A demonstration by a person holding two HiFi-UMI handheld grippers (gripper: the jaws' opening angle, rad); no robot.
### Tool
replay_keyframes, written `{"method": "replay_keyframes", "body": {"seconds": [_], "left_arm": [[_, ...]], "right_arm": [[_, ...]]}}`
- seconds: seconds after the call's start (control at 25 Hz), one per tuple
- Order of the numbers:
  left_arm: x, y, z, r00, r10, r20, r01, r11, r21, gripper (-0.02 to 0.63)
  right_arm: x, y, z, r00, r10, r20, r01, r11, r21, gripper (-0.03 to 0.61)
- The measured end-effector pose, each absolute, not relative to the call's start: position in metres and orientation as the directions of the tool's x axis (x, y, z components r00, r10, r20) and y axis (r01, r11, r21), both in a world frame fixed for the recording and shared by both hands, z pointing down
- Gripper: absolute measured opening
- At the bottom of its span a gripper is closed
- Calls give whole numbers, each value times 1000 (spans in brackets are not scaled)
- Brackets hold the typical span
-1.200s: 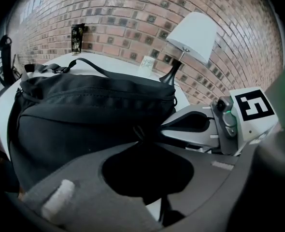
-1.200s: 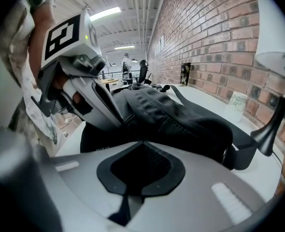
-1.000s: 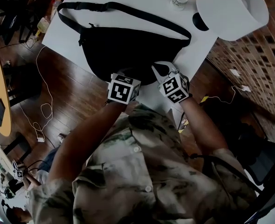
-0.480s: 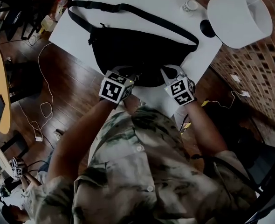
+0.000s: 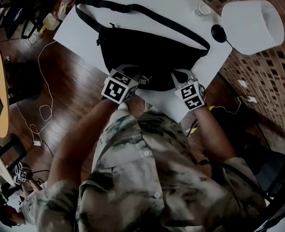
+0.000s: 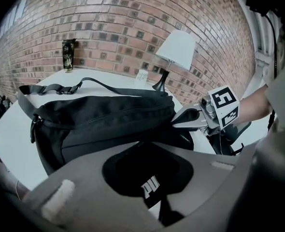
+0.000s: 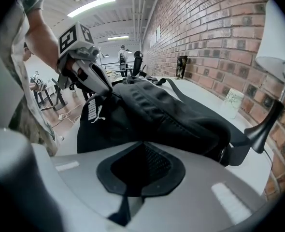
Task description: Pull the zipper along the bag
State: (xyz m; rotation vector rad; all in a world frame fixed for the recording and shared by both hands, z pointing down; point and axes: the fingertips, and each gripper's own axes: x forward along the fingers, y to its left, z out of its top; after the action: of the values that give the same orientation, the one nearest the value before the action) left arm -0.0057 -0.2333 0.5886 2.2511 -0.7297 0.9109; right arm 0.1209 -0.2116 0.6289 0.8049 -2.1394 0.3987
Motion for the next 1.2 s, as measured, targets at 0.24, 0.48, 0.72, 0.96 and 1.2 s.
{"method": "replay_keyframes", "body": {"seconds": [0.24,0.48,0.72,0.96,1.2], "left_arm": [[-24,-240,587,627,-258,735,-664,-670,331,20],[-51,-252,591,611,-289,737,-692,-646,321,20],[-78,-260,594,583,-312,750,-721,-624,301,20],[-104,-272,597,558,-344,756,-751,-597,282,20],[-121,-278,600,547,-351,760,-764,-581,282,20]], "right_arm": [[121,-213,630,-468,-414,781,-671,741,-9,6],[121,-214,628,-456,-416,787,-681,733,-7,6],[122,-215,628,-443,-420,792,-695,719,-7,6],[122,-215,628,-432,-425,795,-705,709,-3,6],[123,-215,628,-416,-430,801,-716,698,2,6]]}}
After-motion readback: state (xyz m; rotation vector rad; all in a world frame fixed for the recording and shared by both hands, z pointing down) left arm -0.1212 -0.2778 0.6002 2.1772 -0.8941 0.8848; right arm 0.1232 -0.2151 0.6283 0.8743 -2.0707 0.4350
